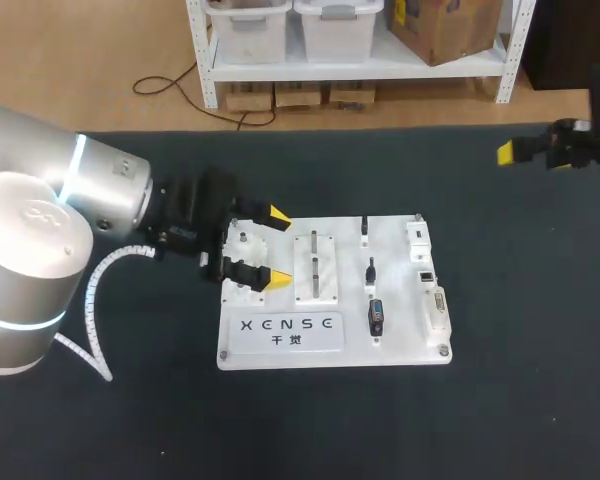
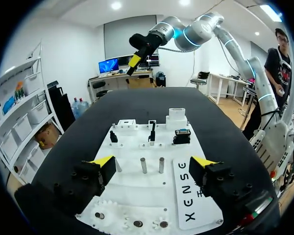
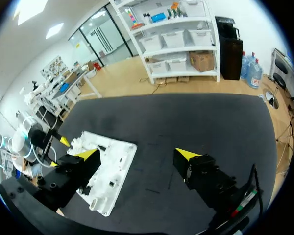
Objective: Insert the Ethernet cable into its matching sockets.
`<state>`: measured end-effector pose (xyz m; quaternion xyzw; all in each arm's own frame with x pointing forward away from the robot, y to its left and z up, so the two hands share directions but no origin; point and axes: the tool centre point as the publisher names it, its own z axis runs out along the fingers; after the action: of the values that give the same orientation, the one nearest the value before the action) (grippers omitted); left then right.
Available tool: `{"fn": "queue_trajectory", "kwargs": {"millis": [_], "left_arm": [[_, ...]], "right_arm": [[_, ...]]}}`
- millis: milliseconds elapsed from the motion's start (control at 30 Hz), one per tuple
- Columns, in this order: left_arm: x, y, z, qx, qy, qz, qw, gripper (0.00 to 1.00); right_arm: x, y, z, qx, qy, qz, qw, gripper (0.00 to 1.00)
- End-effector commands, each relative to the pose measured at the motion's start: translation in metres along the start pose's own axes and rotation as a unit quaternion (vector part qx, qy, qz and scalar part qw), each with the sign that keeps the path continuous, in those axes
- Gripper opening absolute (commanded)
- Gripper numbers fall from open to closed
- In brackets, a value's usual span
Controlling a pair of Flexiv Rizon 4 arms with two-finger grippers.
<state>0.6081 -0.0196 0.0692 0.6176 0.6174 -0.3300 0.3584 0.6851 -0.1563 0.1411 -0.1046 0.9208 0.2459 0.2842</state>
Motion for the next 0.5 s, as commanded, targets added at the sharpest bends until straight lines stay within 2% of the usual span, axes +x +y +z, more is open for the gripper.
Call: {"fn": "queue_trajectory", "kwargs": {"millis": [33, 133, 333, 500], "left_arm": [[0.002, 0.000, 0.000, 0.000, -0.002, 0.001, 1.000, 1.00], [0.002, 0.000, 0.000, 0.000, -0.002, 0.001, 1.000, 1.00], [0.002, 0.000, 0.000, 0.000, -0.002, 0.001, 1.000, 1.00], [0.002, 0.000, 0.000, 0.000, -0.002, 0.001, 1.000, 1.00]], "right_arm": [[0.002, 0.033, 0.008, 0.058, 0.030, -0.002, 0.998, 1.00], [0.012, 0.055, 0.014, 0.067, 0.049, 0.000, 0.997, 1.00], [0.030, 0.087, 0.030, 0.113, 0.082, 0.006, 0.990, 1.00], [0.058, 0.106, 0.051, 0.138, 0.134, 0.029, 0.981, 1.00]]}}
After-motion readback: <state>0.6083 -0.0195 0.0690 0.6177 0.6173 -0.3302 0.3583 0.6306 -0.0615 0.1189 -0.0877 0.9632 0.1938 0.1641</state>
